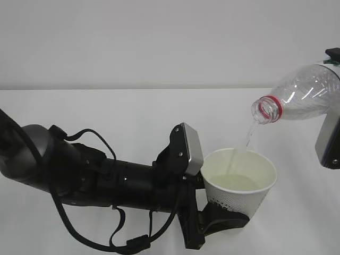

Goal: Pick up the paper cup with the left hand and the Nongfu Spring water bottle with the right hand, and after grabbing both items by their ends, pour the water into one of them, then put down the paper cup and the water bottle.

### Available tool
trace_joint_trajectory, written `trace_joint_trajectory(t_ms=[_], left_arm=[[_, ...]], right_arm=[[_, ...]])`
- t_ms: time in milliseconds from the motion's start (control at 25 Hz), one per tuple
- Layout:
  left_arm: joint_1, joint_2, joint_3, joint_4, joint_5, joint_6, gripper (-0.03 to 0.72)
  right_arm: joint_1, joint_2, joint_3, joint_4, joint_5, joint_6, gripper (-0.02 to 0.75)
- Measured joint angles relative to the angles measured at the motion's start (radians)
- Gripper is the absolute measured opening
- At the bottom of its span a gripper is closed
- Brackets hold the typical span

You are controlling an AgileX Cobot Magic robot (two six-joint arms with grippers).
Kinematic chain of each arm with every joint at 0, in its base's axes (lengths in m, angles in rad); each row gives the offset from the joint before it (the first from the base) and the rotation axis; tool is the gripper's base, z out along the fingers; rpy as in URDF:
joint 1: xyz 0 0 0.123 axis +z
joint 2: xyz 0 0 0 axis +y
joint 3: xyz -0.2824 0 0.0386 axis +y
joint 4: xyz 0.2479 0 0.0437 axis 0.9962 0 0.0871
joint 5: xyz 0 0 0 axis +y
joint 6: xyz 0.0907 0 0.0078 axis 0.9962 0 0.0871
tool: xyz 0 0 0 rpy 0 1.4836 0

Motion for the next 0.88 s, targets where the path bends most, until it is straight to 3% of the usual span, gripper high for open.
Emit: trace_joint_trajectory(t_ms=[880], left_arm=[[0.0,0.0,0.0,0.0,0.0,0.0,0.508]], right_arm=[[0.0,0.0,0.0,0.0,0.0,-0.001,0.514]])
